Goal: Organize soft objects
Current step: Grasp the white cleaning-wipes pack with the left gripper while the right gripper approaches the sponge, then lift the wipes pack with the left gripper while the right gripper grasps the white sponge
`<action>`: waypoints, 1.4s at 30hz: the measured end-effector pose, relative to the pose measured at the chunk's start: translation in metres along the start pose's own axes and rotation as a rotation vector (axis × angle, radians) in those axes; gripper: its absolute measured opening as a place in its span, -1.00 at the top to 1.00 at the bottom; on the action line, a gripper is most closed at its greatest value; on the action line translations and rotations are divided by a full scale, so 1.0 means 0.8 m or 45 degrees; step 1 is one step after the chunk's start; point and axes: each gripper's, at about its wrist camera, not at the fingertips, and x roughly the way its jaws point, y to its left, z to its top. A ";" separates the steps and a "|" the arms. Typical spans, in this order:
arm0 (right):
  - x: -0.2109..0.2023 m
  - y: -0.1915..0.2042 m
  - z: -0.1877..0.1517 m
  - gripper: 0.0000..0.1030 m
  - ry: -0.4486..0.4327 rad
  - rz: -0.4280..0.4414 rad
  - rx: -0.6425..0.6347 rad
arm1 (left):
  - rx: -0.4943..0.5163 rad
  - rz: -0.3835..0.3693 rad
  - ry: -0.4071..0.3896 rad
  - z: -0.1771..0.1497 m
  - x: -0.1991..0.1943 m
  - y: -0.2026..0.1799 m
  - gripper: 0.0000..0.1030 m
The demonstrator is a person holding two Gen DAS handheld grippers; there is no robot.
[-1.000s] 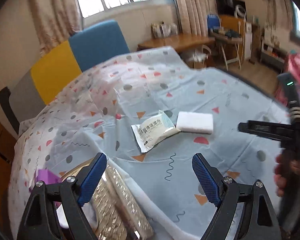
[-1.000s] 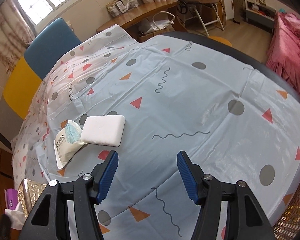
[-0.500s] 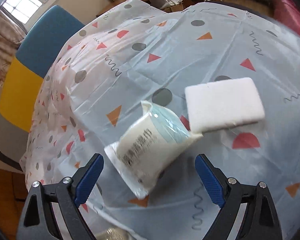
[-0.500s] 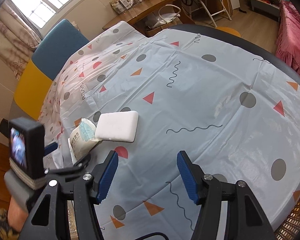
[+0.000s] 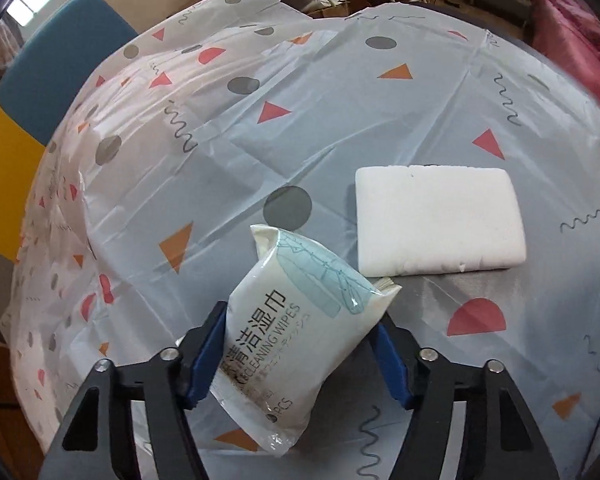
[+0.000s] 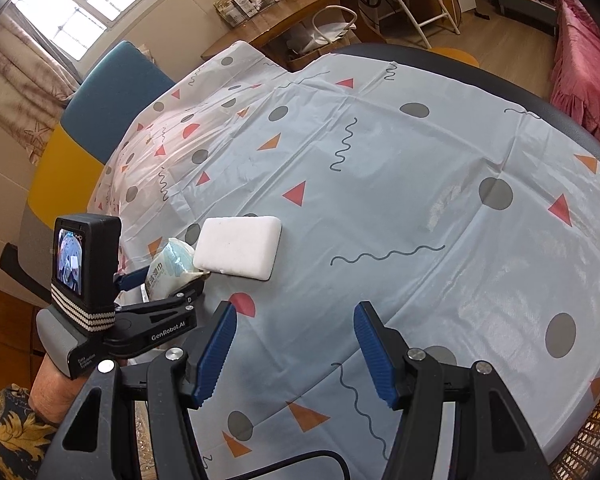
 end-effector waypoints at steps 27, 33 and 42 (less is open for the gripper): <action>0.157 0.145 0.040 -0.56 0.241 -0.248 -1.295 | -0.573 -0.131 -0.104 -0.114 -0.102 0.034 -0.22; 0.179 0.132 0.052 -0.31 0.298 -0.224 -1.174 | -0.585 -0.133 -0.118 -0.120 -0.105 0.032 -0.22; 0.132 0.101 -0.006 -0.28 0.313 -0.262 -1.000 | -0.655 -0.119 -0.182 -0.093 -0.127 0.065 -0.22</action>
